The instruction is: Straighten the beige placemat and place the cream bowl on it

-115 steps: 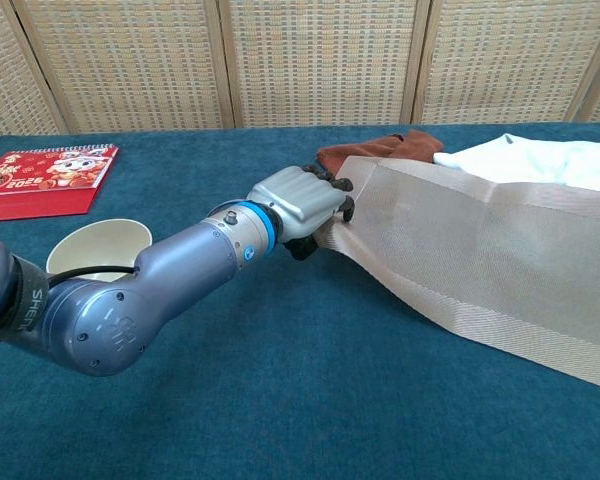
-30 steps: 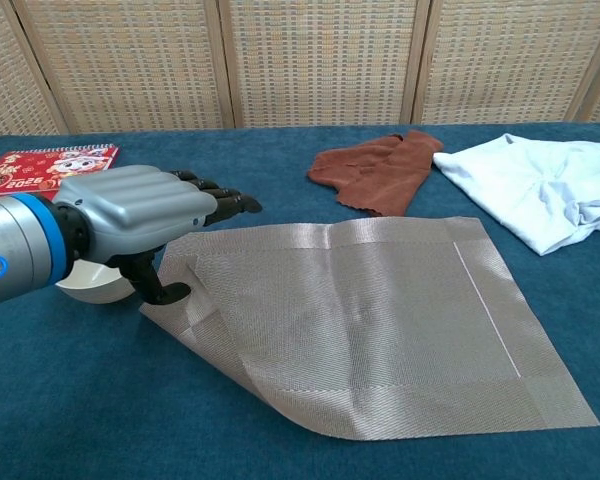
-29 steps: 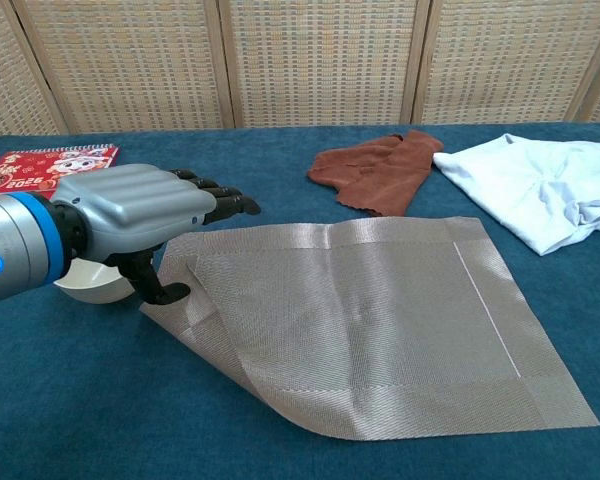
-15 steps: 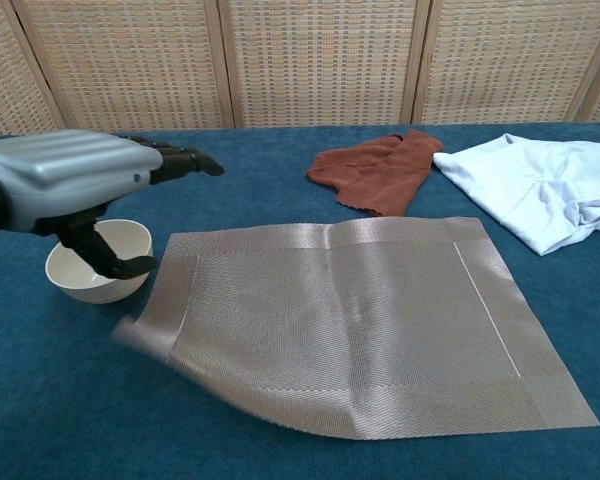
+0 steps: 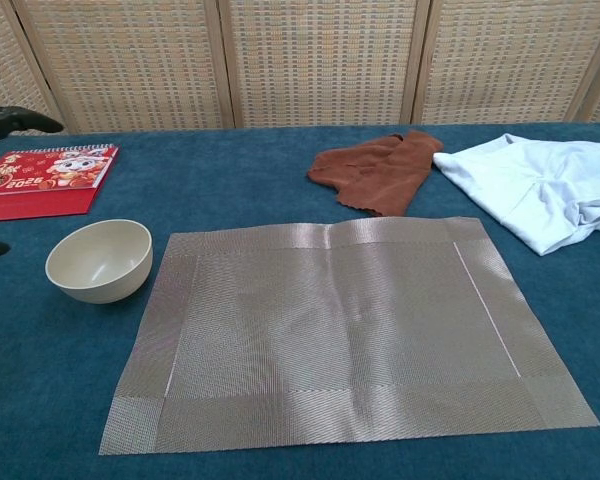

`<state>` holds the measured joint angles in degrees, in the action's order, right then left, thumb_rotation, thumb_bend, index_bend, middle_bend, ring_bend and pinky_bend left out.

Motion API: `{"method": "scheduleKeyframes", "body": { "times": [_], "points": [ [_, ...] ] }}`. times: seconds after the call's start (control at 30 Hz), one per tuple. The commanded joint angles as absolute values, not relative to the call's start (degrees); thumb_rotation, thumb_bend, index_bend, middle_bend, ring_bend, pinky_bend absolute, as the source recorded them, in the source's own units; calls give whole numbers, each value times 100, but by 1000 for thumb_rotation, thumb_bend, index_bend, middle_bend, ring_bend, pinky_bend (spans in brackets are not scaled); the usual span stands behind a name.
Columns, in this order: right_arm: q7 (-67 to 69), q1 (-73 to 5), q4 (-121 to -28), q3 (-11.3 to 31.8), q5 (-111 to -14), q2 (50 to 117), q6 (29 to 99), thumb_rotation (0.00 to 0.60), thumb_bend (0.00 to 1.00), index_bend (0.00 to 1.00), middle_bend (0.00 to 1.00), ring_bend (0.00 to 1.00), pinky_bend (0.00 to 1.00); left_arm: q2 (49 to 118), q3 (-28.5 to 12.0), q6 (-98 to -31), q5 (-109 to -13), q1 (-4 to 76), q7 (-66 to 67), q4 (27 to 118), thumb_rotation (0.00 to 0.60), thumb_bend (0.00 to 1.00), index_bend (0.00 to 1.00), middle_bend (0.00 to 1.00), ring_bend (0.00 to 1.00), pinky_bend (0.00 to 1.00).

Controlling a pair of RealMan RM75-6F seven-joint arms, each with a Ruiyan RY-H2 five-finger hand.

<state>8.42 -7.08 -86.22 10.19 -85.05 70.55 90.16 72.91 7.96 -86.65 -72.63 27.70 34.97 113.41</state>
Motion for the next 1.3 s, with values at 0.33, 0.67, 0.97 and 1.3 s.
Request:
{"method": "scheduleKeyframes", "body": {
  "times": [0.33, 0.67, 0.97, 1.3],
  "points": [
    [670, -674, -8774, 899, -8707, 7046, 9113, 600, 293, 146, 0, 0, 0, 7216, 458, -8320, -7097, 2443, 2794, 10450, 600, 112, 0, 0, 0, 0],
    [696, -686, -8781, 876, -8690, 7044, 9054, 600, 293, 146, 0, 0, 0, 7353, -338, -6791, -5803, 3229, 3182, 10044, 600, 30, 9, 0, 0, 0],
    [801, -701, -8726, 890, -8639, 7041, 9003, 600, 293, 146, 0, 0, 0, 8026, -323, -6464, -5538, 3487, 3659, 9554, 600, 67, 442, 0, 0, 0],
    [859, -706, -8713, 889, -8655, 7056, 9015, 600, 293, 146, 0, 0, 0, 8218, -199, -6500, -5644, 3444, 3754, 9465, 600, 73, 498, 0, 0, 0]
  ]
}}
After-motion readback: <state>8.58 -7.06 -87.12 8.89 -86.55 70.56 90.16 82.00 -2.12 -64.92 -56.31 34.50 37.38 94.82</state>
